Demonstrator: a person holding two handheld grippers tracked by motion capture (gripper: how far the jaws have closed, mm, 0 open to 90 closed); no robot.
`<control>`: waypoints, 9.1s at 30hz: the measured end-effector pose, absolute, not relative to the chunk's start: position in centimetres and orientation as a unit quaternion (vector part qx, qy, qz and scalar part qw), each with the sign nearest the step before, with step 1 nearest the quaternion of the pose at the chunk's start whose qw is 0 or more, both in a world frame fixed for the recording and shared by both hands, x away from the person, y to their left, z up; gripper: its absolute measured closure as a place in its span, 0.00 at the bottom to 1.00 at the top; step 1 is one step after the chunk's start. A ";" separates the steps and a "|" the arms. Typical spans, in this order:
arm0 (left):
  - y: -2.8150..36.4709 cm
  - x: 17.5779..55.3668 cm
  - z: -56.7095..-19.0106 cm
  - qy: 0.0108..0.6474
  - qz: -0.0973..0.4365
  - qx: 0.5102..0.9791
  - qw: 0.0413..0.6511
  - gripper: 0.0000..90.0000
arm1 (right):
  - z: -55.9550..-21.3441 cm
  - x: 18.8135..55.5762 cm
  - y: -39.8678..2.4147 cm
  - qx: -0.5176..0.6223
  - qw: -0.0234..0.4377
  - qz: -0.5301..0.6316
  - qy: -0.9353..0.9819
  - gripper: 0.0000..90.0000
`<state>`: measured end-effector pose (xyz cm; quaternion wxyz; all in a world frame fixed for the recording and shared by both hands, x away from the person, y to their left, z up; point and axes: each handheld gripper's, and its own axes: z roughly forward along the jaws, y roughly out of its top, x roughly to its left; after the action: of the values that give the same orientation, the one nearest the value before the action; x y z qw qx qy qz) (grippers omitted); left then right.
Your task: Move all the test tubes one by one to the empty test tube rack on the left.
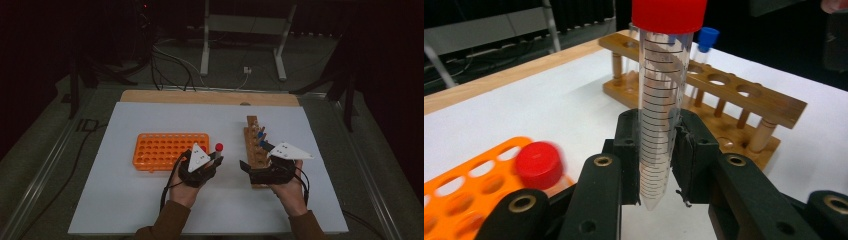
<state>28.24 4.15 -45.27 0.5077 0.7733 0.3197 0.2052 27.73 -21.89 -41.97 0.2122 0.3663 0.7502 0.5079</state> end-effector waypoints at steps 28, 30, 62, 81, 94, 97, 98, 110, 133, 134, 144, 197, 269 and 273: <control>8.6 29.5 -47.0 0.371 0.240 0.747 0.497 0.83 | -42.1 27.9 -22.5 0.377 0.216 0.504 0.746 0.00; 8.6 29.5 -47.0 0.368 0.244 0.746 0.498 0.83 | -42.2 28.0 -22.4 0.377 0.216 0.503 0.747 0.00; 8.2 30.4 -50.1 0.391 0.233 0.774 0.440 0.84 | -42.4 28.1 -22.7 0.379 0.211 0.505 0.746 0.00; 9.4 28.6 -48.4 0.388 0.233 0.753 0.477 0.60 | -43.2 29.3 -24.4 0.394 0.203 0.484 0.754 0.09; 10.9 27.8 -46.5 0.404 0.223 0.719 0.520 0.26 | -44.8 31.5 -24.8 0.430 0.226 0.445 0.753 0.43; 11.0 27.8 -46.3 0.415 0.223 0.713 0.520 0.18 | -45.1 32.1 -24.9 0.436 0.225 0.445 0.749 0.56; 11.1 27.8 -46.3 0.416 0.219 0.713 0.520 0.17 | -45.2 32.3 -24.8 0.437 0.228 0.440 0.751 0.61; 11.2 27.6 -45.8 0.415 0.227 0.707 0.525 0.01 | -46.0 33.5 -23.9 0.437 0.245 0.416 0.759 0.85; 11.0 27.4 -45.2 0.407 0.227 0.702 0.538 0.01 | -41.5 31.2 -25.1 0.410 0.274 0.477 0.727 0.86; 10.8 27.4 -45.1 0.403 0.228 0.705 0.537 0.01 | -41.2 31.0 -25.1 0.407 0.276 0.481 0.726 0.86; 7.4 27.0 -44.3 0.360 0.228 0.732 0.532 0.04 | -39.5 29.3 -23.1 0.359 0.255 0.499 0.747 0.86; 1.4 28.2 -44.9 0.290 0.188 0.784 0.516 0.86 | -41.5 29.3 -20.9 0.337 0.137 0.538 0.760 0.22; 11.0 30.4 -48.6 0.398 0.235 0.736 0.495 0.86 | -42.0 29.7 -22.5 0.380 0.178 0.524 0.741 0.00; 10.7 30.4 -49.2 0.399 0.232 0.749 0.475 0.86 | -42.1 29.7 -22.6 0.379 0.178 0.525 0.741 0.00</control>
<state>30.43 10.66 -49.17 0.4752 0.7492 0.3989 0.2319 29.73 -22.58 -42.07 0.1779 0.3793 0.7412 0.5246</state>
